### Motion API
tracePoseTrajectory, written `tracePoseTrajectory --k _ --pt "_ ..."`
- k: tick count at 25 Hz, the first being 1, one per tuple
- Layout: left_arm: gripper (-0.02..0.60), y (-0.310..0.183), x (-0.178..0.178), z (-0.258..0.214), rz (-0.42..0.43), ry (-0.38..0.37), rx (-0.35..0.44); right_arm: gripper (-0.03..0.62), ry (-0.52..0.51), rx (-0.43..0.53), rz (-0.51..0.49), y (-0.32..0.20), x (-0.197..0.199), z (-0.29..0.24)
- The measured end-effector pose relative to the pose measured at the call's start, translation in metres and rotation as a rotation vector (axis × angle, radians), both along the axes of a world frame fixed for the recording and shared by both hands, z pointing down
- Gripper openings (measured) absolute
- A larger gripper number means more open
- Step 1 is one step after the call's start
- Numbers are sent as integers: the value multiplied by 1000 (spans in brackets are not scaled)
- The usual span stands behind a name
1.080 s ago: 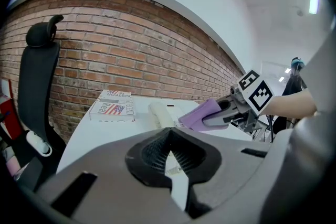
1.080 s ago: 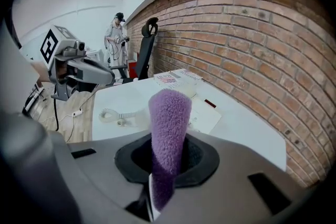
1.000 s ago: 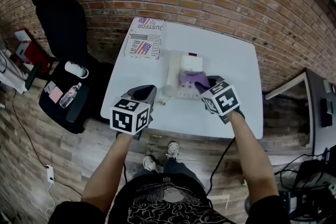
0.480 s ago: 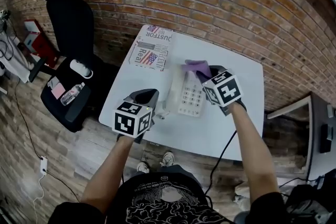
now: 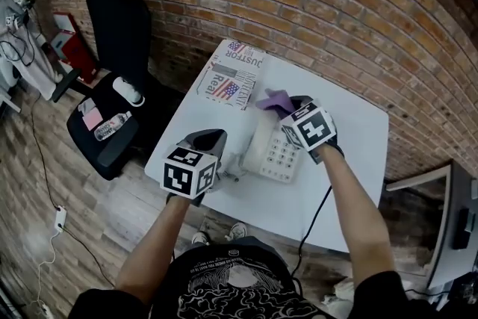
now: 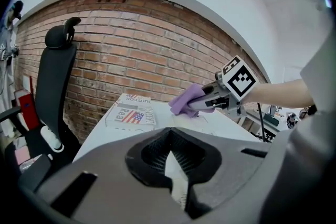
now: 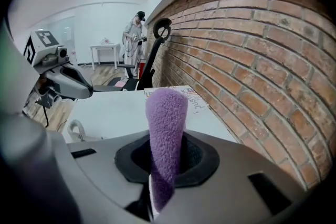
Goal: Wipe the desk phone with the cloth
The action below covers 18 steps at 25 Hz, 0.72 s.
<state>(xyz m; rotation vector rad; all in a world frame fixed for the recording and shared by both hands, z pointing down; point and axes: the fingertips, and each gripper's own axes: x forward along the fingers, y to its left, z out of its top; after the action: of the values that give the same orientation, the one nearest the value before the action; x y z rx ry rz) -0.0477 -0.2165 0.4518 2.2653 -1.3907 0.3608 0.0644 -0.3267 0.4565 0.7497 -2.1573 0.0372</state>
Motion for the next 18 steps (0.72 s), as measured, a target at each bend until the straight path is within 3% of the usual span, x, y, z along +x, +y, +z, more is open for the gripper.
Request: tracePoseTrajectory --k 6,18 --pt "6 4 -8 3 -16 1 -3 46 15 -29 -35 11 -11 12" --pt "6 24 -14 5 7 13 -12 46 5 -58 -14 44 -23 24"
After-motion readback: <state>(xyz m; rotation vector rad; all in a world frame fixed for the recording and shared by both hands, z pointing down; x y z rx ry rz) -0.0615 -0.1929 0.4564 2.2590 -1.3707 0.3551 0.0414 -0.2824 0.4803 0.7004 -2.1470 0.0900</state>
